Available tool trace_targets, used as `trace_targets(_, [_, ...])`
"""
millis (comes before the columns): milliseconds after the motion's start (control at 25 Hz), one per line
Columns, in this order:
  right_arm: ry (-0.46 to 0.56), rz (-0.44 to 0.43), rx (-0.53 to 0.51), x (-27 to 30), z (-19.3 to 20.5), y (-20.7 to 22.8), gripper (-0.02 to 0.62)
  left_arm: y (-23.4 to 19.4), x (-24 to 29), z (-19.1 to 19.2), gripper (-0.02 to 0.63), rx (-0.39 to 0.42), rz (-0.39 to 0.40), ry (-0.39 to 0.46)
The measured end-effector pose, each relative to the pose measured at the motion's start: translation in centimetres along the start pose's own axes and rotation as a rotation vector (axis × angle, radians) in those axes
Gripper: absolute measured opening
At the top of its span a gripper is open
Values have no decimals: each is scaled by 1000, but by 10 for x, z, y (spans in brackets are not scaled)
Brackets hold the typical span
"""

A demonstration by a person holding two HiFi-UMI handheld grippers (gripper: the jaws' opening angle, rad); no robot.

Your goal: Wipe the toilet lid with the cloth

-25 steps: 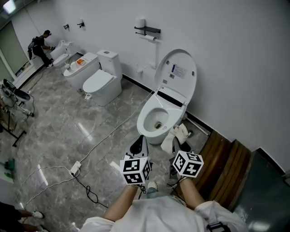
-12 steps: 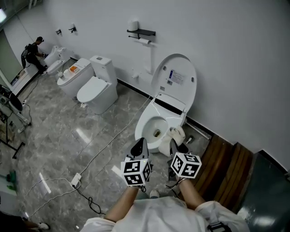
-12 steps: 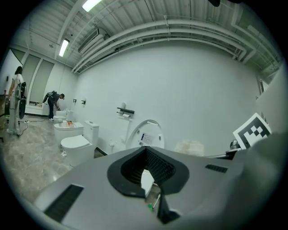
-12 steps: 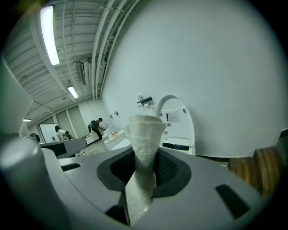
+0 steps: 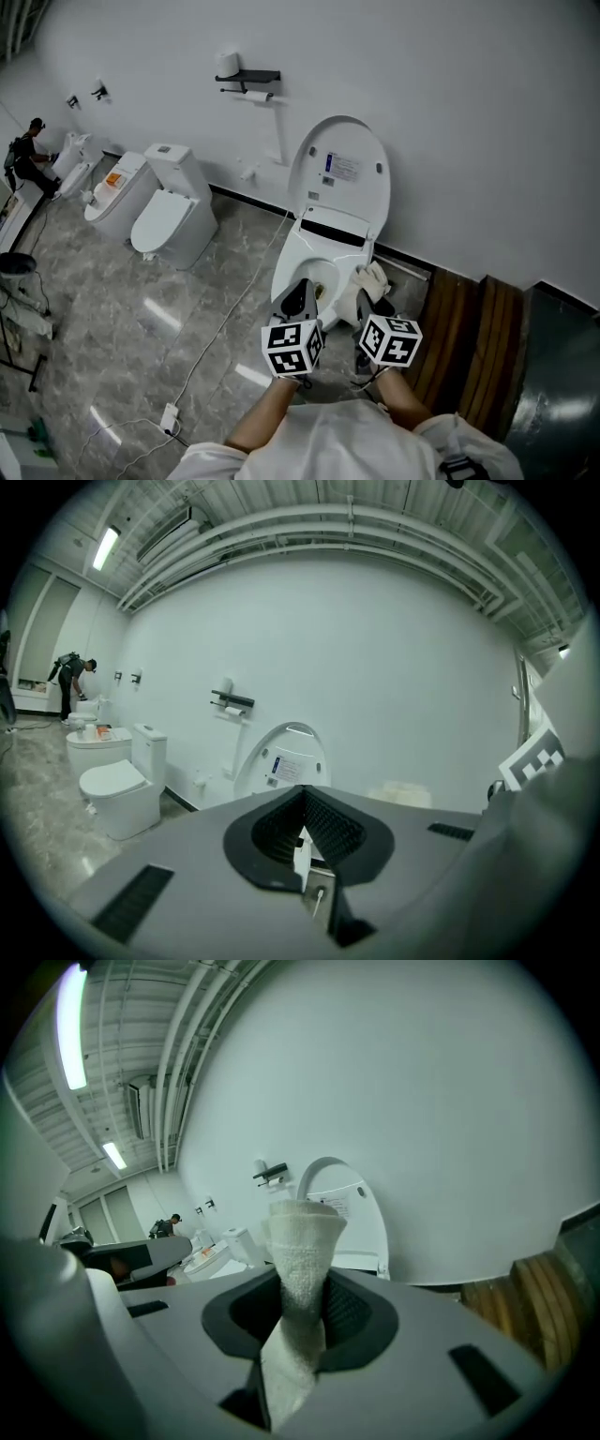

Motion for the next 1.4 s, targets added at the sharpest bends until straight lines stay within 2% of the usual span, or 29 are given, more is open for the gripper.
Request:
trace_targets(240, [38, 89, 47, 68, -19, -32, 91, -41, 74, -27, 12, 43, 130, -29])
trace_targets(440, [85, 143, 61, 118, -32, -68, 91, -89, 128, -43, 12, 41, 190, -46])
trace_targets(560, [110, 169, 32, 139, -44, -80, 91, -105, 161, -44, 12, 22, 217, -57])
trace_targets(680, [102, 202, -3, 153, -48, -77, 91, -107, 186, -36, 12, -5, 239, -75])
trace_targets(920, [102, 233, 2, 184, -60, -50, 91, -96, 229, -20, 12, -30, 258, -111])
trace_targets(1120, [153, 211, -7, 227, -85, -33, 91, -93, 274, -38, 12, 14, 296, -64])
trace_targets(1280, [250, 141, -101, 282, -120, -22, 91, -90, 327, -49, 12, 60, 321, 22])
trace_targets(1400, [315, 94, -163, 332, -144, -12, 91, -90, 371, -40, 12, 81, 330, 43])
Point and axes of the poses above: the fingertips, and each gripper's own axes: x forward along the fingers, y to its right, z out of its underside, the point moved 3 cm from there along -x, backward along the fingers, and after that the axes turned 11 degrees about y, right-handed, at the moved point
